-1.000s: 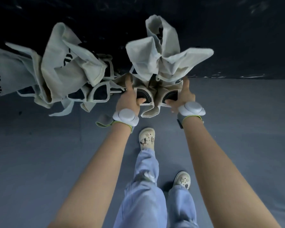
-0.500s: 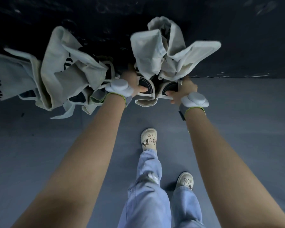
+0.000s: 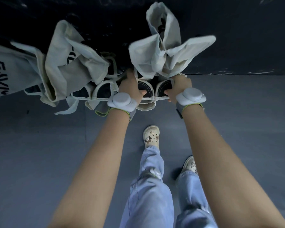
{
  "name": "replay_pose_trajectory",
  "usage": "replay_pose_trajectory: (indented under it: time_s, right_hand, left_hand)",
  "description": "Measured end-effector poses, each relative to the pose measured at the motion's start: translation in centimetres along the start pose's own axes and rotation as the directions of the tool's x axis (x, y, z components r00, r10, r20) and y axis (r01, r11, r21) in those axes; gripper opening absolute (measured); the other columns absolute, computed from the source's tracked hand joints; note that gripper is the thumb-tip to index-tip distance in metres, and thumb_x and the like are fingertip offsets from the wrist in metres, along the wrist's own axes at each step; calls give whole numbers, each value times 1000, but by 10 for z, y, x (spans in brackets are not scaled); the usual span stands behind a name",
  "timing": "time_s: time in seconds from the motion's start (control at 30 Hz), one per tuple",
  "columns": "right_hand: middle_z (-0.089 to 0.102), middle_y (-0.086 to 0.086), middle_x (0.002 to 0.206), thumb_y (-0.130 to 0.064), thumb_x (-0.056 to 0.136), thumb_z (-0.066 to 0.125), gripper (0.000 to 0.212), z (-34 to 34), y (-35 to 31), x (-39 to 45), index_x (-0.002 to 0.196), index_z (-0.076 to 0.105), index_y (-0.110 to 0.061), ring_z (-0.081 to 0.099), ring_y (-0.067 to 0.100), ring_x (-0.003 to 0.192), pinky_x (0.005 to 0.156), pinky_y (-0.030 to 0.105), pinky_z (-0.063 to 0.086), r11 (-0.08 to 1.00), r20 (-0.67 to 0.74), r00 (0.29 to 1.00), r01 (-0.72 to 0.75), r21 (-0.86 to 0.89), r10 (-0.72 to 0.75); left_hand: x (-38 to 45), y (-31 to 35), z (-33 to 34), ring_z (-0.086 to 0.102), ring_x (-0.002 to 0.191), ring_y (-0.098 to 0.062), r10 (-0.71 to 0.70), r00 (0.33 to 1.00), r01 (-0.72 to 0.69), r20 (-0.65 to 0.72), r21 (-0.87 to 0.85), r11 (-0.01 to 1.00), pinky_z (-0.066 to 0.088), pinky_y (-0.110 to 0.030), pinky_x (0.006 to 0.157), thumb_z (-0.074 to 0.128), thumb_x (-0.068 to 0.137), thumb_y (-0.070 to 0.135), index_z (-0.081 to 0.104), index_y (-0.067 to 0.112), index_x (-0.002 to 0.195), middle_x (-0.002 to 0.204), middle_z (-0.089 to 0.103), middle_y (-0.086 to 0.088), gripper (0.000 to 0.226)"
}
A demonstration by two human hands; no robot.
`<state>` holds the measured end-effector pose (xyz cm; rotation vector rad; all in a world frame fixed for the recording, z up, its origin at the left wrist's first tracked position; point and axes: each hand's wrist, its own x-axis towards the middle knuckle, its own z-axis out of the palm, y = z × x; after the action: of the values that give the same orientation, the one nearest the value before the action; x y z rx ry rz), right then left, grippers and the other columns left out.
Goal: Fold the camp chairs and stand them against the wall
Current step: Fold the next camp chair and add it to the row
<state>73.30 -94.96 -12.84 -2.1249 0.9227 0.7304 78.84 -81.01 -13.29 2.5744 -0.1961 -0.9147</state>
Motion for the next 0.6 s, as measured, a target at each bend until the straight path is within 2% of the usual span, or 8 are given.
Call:
replay_pose_trajectory:
  time_s: [0.13, 0.2, 0.3, 0.4, 0.5, 0.6]
  right_hand:
    - [65, 18, 115, -5, 86, 59, 29, 7, -15, -2, 115, 62, -6, 66, 36, 100, 86, 44, 56, 997, -1, 999, 46, -56, -46]
    - [61, 16, 123, -7, 88, 59, 33, 15, -18, 1, 121, 58, -8, 63, 34, 109, 92, 40, 54, 996, 11, 999, 44, -74, -43]
    - [51, 9, 137, -12, 90, 58, 42, 21, -18, 6, 131, 51, -15, 51, 30, 125, 100, 37, 47, 999, 6, 1000, 10, -50, -9]
    - [47, 5, 140, -16, 90, 58, 45, 22, -18, 6, 133, 47, -20, 48, 28, 128, 103, 41, 44, 999, 32, 999, -19, -29, 20]
    - [47, 6, 139, -19, 91, 57, 46, 21, -18, 4, 135, 44, -22, 48, 30, 128, 103, 45, 44, 999, 72, 997, -27, -17, 28]
    - [49, 7, 137, -17, 91, 58, 46, 21, -18, 2, 135, 42, -22, 49, 32, 126, 102, 45, 44, 1000, 78, 997, -24, -8, 24]
  left_hand:
    - [-3, -12, -5, 54, 119, -38, -20, 999, 19, -33, -19, 1000, 42, -38, 96, 69, 82, 11, 28, 1, 137, 129, 57, -19, 69]
    - [0, -20, -6, 54, 117, -38, -38, 999, 37, -30, -17, 999, 43, -38, 95, 68, 84, 11, 29, 2, 137, 127, 58, -19, 67]
    - [2, -29, -8, 59, 107, -38, -29, 1000, 29, -6, -28, 999, 44, -35, 85, 67, 84, 13, 32, 6, 137, 115, 63, -22, 63]
    - [-5, -43, -13, 62, 99, -33, -45, 999, 46, 6, -76, 996, 46, -35, 83, 69, 83, 21, 37, 12, 135, 101, 68, -16, 62]
    - [-20, -52, -19, 63, 98, -30, -133, 988, 124, -82, -104, 987, 45, -33, 80, 69, 83, 30, 47, 8, 122, 93, 68, -10, 50]
    - [-33, -59, -22, 61, 101, -34, -251, 954, 246, -163, -48, 968, 49, -41, 82, 65, 84, 42, 57, 5, 101, 101, 68, -15, 42]
